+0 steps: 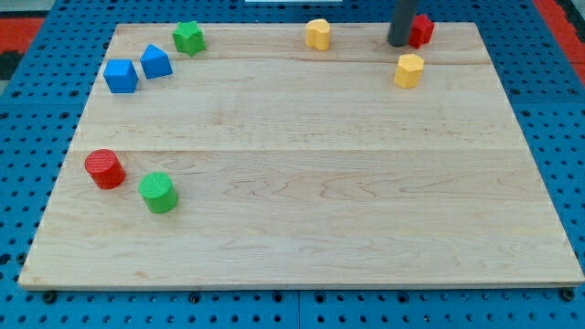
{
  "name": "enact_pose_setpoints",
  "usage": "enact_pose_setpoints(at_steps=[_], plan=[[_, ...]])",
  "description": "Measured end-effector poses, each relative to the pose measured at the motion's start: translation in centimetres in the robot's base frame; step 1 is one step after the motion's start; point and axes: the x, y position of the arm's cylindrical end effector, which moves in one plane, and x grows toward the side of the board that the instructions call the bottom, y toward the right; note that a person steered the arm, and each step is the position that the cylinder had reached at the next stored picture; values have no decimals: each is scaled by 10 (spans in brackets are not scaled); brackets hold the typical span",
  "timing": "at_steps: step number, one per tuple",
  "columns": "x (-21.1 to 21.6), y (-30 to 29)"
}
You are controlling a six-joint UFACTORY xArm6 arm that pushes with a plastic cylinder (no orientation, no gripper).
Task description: Move the green star to the top of the blue triangle
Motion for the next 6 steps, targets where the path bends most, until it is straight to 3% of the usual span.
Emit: enact_pose_setpoints(at_steps=[2, 3, 4, 6], plan=[[15, -126], [-27, -206], [-35, -283], [19, -278]])
